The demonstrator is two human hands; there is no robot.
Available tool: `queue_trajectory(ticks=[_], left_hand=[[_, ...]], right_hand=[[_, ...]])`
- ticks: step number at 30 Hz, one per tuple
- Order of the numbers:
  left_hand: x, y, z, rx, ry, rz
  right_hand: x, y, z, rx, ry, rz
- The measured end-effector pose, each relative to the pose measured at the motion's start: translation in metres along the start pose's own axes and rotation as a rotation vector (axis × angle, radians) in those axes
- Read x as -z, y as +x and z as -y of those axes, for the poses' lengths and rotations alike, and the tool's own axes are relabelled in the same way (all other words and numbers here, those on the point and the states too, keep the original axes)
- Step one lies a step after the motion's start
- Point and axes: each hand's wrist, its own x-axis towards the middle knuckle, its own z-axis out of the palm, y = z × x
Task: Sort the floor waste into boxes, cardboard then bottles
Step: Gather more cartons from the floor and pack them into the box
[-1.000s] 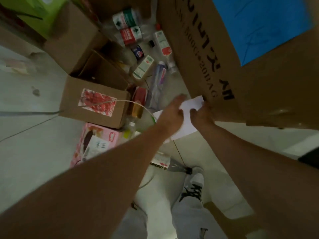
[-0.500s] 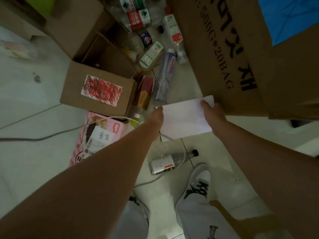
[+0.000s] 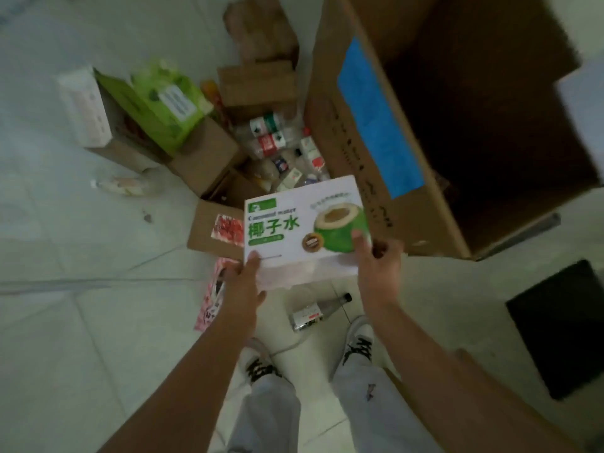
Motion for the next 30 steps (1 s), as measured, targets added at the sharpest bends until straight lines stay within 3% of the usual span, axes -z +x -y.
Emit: queue_trajectory(ticks=[6, 9, 14, 19, 24, 30], left_hand=[[-0.017, -0.087, -0.108, -0.281, 0.034, 0.173], [-0.039, -0.101, -0.146, -0.416, 0.12, 0.175], [-0.1, -0.113, -0.166, -0.487, 0.107, 0.148], [-0.21, -0.104, -0.187, -0.627, 0.177, 0.18], [-0.316, -0.079, -0.225, -0.709, 0.3, 0.187], [-0.385, -0.042, -0.274, -0.8, 0.536, 0.193]], right_hand=[[0.038, -0.058, 0.095, 0.148, 0.044, 0.054], [0.056, -0.044, 0.124, 0.174, 0.168, 0.109], [0.092, 0.004, 0.156, 0.23, 0.398, 0.191], [0.15, 0.088, 0.18, 0.277, 0.417, 0.009], [0.174, 0.169, 0.189, 0.059, 0.602, -0.007], [0.162, 0.229, 0.189, -0.163, 0.749, 0.045]])
